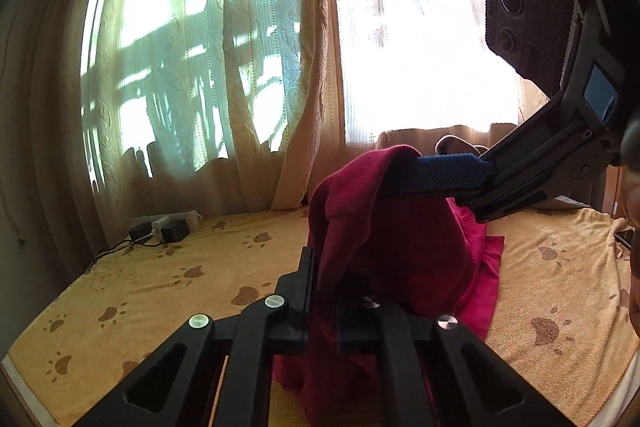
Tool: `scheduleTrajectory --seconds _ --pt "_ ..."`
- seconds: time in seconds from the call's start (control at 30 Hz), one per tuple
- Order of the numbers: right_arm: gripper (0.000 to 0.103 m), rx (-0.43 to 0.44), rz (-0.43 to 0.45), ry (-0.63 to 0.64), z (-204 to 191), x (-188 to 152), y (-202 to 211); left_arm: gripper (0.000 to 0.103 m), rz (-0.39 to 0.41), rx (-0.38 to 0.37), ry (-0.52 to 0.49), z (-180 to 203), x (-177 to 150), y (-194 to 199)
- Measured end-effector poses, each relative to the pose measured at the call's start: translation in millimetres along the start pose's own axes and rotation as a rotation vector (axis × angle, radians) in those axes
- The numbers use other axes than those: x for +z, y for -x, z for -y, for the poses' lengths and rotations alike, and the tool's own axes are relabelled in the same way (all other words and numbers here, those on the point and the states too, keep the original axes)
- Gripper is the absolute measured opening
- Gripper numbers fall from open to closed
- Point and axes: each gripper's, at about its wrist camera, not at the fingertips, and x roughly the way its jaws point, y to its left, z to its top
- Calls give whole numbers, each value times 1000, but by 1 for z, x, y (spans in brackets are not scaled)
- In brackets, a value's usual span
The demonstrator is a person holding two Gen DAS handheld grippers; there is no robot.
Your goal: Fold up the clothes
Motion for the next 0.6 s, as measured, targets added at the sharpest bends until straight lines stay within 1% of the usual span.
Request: scheduleTrajectory --seconds 0.2,0.3,0.37,0.47,0.6 --pt "103 10 -3 3 1 -1 -8 9 21 25 16 -14 -3 4" --pt "103 14 -3 2 1 -1 -12 9 23 42 8 -17 -6 5" --pt "103 14 1 2 2 -1 -13 10 13 41 9 -19 -7 4" --pt "103 10 10 -5 6 -1 -14 10 -8 34 37 -23 -7 3" --pt "103 4 27 -24 12 -1 -13 10 -20 13 62 -28 -7 2"
